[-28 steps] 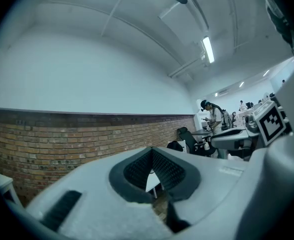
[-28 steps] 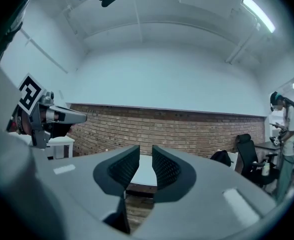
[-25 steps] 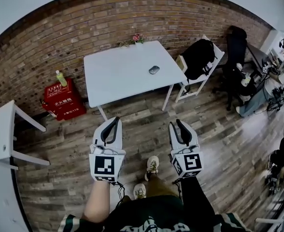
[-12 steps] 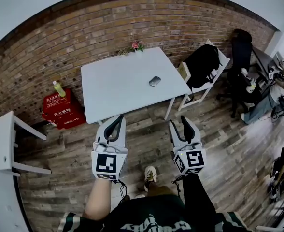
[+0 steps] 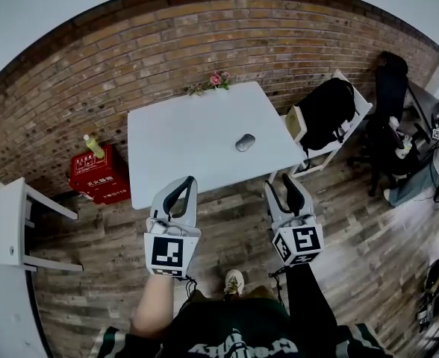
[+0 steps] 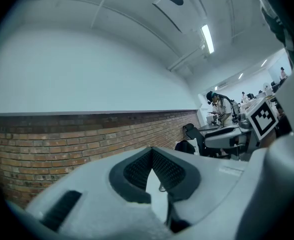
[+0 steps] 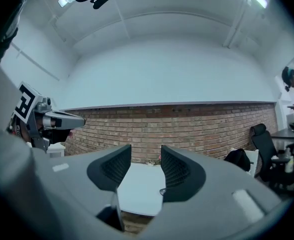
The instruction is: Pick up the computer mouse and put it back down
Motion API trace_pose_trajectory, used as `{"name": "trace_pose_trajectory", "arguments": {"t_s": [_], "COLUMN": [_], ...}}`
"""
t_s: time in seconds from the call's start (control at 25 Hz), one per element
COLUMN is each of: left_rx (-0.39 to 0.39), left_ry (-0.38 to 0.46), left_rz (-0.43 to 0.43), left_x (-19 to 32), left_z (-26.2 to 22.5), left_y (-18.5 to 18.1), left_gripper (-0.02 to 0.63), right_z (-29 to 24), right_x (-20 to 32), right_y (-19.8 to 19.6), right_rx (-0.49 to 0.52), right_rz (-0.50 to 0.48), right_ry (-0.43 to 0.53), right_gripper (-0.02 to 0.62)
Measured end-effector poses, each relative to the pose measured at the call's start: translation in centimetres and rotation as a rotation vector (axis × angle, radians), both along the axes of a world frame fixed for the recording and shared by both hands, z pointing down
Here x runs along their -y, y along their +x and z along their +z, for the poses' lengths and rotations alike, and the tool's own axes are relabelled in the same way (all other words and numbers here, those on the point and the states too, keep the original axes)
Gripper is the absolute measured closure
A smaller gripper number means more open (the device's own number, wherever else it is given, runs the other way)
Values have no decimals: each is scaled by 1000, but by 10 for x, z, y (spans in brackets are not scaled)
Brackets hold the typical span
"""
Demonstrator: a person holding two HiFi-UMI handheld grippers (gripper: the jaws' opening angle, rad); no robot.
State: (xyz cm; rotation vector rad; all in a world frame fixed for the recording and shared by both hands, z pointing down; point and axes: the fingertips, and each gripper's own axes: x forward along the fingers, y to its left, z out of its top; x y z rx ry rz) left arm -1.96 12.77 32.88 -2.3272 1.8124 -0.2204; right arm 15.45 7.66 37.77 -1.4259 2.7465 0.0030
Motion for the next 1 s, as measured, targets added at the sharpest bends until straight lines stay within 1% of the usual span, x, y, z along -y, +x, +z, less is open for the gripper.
{"name": "trace_pose_trajectory", "arguments": {"t_s": [0.12,0.28,0.4,0.6,0.8,1.0], "left_rx": [-5,-11,-24,-4,2,-9], "left_ry": [17,11,10,-4,18,27], "left_rz": [-9,-14,-21,-19,16,63], "left_x": [18,36,49,81,133,202], "left_z": [-4,0,4,12,18,16], "left_y": [2,-2,-8,-20,-35,-56], "left_gripper": [601,601,601,601,601,601], "right_z": [1,8,20,34,45,46], "right_x": [21,39,54,84,130,187], "right_y": [0,-1,-3,-18,-41,-62], "right_rx": [5,8,3,-4,-6,-3], "right_rz": [-22,-28,-31,-49,-39,-2], "right_ry": [-10,-24,-54,-94,-113,-121], "right_gripper": [391,391,390,388,388,387]}}
